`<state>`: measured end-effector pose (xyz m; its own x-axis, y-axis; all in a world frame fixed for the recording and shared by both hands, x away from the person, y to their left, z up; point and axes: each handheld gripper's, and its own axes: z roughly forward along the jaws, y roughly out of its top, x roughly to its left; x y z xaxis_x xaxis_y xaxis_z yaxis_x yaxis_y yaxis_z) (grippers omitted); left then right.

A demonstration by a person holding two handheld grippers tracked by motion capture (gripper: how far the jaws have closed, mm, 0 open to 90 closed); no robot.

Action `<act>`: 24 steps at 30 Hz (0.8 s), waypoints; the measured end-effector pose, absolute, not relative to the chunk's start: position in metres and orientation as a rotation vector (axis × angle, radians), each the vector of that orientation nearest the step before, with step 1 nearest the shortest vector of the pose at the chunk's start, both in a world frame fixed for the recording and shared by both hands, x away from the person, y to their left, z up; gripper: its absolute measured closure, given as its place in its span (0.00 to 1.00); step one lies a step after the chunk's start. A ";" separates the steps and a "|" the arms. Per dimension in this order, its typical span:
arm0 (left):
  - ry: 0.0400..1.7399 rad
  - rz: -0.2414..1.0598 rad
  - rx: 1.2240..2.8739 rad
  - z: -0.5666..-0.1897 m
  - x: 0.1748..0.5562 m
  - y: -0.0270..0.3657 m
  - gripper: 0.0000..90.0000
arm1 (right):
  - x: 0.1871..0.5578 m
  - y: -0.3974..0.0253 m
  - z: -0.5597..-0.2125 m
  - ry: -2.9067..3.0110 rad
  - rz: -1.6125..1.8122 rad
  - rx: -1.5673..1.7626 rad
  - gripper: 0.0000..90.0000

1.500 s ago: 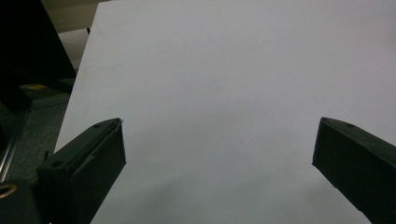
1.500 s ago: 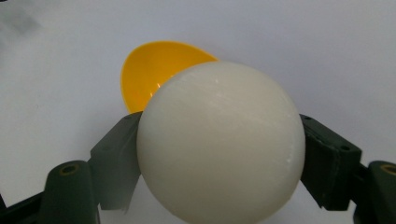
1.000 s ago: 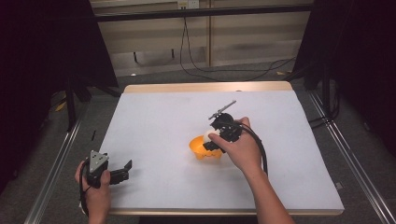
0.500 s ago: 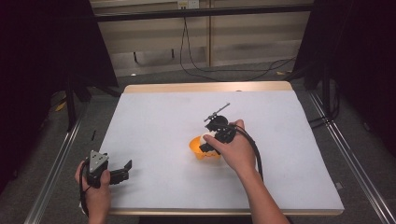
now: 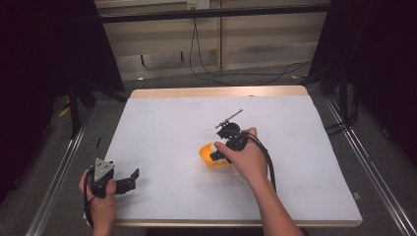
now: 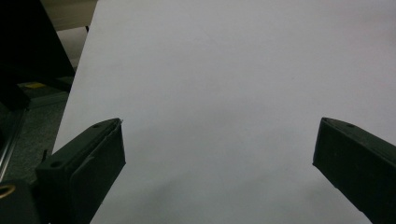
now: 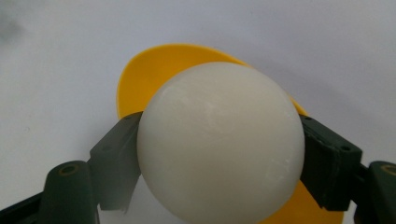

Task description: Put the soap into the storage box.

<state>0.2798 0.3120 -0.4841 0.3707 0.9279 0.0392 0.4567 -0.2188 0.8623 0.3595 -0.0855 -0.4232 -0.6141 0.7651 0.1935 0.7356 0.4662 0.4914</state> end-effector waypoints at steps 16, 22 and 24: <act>1.212 0.741 1.830 -0.484 0.280 0.312 0.02 | 0.359 -0.090 -0.421 2.617 0.886 1.369 0.25; 1.212 0.743 1.831 -0.484 0.280 0.312 0.02 | 0.356 -0.097 -0.416 2.598 0.906 1.365 0.24; 1.211 0.744 1.832 -0.484 0.280 0.312 0.02 | 0.353 -0.101 -0.415 2.576 0.918 1.369 0.22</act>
<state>0.2798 0.3118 -0.4840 0.3684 0.9287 0.0432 0.4580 -0.2217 0.8609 0.3535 -0.1009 -0.4145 -0.5965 0.7777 0.1985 0.7280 0.4201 0.5418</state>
